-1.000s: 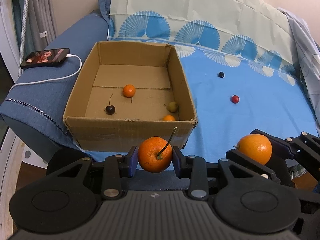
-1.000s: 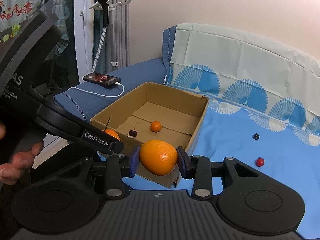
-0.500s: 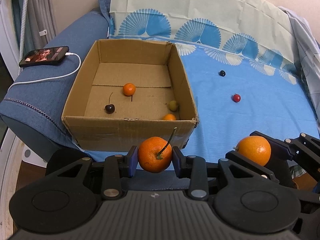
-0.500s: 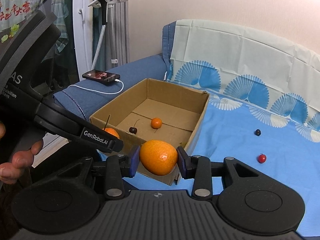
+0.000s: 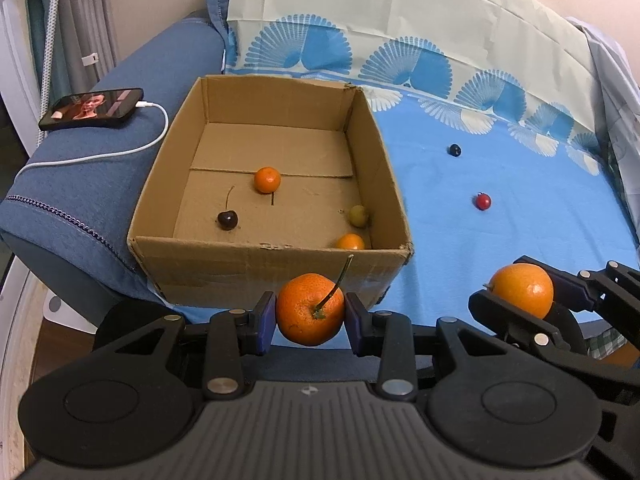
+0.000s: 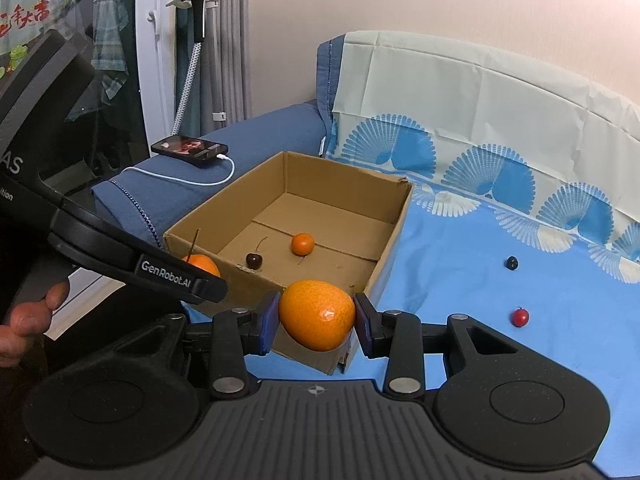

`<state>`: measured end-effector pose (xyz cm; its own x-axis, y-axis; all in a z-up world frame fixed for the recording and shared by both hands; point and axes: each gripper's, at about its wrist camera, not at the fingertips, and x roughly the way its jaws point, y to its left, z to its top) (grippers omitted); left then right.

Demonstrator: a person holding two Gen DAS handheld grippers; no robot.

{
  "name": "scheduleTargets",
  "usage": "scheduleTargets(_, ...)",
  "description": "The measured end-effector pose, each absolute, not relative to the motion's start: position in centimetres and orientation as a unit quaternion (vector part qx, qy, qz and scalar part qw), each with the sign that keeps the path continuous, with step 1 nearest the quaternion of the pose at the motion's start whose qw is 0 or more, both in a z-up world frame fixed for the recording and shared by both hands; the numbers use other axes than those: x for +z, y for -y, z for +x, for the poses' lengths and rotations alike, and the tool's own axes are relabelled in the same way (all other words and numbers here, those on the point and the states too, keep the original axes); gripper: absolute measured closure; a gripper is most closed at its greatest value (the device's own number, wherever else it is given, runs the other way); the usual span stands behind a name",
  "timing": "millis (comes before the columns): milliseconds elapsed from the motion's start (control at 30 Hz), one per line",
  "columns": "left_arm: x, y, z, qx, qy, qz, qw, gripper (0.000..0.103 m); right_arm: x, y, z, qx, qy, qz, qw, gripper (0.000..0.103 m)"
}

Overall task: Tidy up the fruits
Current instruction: 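Carry the stemmed orange and the orange over the cardboard box with both grippers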

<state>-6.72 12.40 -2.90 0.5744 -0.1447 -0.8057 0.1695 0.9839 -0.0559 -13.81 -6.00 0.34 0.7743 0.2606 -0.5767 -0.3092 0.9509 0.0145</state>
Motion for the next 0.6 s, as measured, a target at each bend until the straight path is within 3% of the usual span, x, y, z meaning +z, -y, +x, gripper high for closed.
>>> scheduleTargets(600, -3.0, -13.8, -2.1, -0.071, -0.452, 0.002, 0.889, 0.063, -0.5, 4.7, -9.5, 0.169, -0.312, -0.041, 0.934, 0.062)
